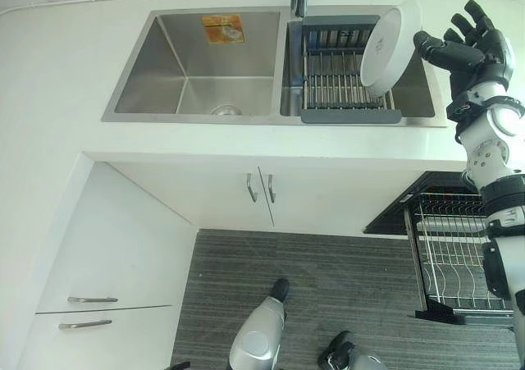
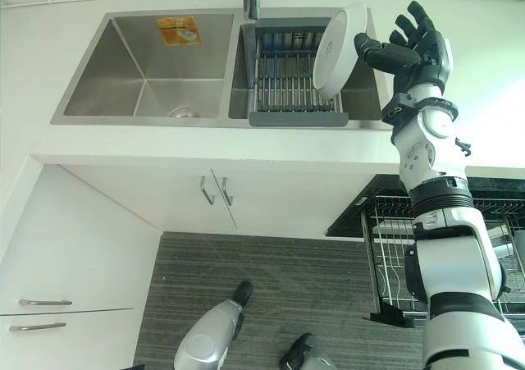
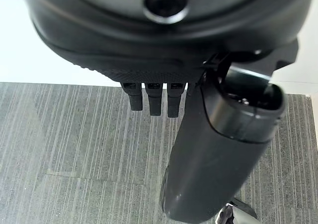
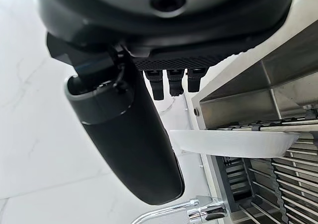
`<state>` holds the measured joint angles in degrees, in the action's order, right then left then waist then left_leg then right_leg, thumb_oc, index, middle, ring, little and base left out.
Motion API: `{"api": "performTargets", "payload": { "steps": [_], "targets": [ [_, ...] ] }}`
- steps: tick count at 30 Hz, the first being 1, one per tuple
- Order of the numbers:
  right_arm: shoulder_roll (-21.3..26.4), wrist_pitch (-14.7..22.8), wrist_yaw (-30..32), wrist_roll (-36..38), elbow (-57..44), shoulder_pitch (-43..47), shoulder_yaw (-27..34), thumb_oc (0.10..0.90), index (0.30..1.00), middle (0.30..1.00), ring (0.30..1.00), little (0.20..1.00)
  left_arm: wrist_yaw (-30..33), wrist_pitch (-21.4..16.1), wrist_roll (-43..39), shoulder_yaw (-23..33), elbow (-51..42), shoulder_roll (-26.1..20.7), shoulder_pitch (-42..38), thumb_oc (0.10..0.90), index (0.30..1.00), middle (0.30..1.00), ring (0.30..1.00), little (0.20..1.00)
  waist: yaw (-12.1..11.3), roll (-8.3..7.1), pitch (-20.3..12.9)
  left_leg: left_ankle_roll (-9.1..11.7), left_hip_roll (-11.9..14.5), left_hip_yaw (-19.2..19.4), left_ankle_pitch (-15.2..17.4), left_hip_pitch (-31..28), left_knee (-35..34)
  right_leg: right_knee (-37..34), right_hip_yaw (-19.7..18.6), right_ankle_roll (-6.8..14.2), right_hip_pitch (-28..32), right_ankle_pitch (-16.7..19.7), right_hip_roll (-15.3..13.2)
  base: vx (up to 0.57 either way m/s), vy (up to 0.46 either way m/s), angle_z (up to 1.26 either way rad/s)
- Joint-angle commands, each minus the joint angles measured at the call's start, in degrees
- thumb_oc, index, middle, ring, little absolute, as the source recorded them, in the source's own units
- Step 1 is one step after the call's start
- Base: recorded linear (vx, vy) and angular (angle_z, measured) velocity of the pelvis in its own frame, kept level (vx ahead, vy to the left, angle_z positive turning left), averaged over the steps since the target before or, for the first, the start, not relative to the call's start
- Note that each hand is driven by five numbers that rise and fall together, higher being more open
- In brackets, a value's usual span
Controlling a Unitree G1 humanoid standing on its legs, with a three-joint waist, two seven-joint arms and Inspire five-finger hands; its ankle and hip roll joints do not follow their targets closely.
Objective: Place the dishes in the dishwasher.
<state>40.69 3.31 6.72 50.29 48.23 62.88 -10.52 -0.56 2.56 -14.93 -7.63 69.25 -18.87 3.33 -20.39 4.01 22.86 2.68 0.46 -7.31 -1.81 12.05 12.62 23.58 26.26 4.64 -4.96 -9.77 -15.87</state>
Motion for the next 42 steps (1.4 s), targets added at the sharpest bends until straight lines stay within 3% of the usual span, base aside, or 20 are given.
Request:
{"api": "performTargets", "payload": {
  "steps": [1,39,42],
  "targets": [
    [1.6,4.7,-0.6,2.7,-0.8,7.0,-0.8,0.800,0.900,0.900,0.900,0.900,0.3,0.9,0.2,-2.3,2.8,-2.3,2.6,0.800,0.900,0.900,0.900,0.900,0.0,-1.01,-2.9,1.8,3.7,-0.8,9.4,2.9,4.6,-6.4,-4.4,4.4,0.9,-0.6,-2.3,0.00,0.000,0.00],
    [1.3,4.4,-4.1,4.1,0.9,11.4,-2.7,0.800,0.900,0.900,0.900,0.900,0.0,0.7,-0.7,-3.6,0.7,-2.8,0.3,0.800,0.900,0.900,0.900,0.900,-0.1,-0.49,-0.1,1.6,3.8,0.1,8.3,6.1,4.6,-6.4,-3.5,4.6,-1.7,0.4,-2.9,-0.01,0.007,0.02],
    [1.0,2.7,-1.9,2.8,0.1,12.8,-3.4,0.800,0.900,0.900,0.900,0.900,1.7,4.2,-0.1,-3.7,-3.1,-1.8,1.3,0.800,0.900,0.900,0.900,0.900,-0.4,0.05,-0.8,1.4,3.6,0.2,8.4,5.5,4.6,-6.4,-3.4,4.6,-1.6,0.8,-3.3,0.04,0.044,0.05]
  ]
}}
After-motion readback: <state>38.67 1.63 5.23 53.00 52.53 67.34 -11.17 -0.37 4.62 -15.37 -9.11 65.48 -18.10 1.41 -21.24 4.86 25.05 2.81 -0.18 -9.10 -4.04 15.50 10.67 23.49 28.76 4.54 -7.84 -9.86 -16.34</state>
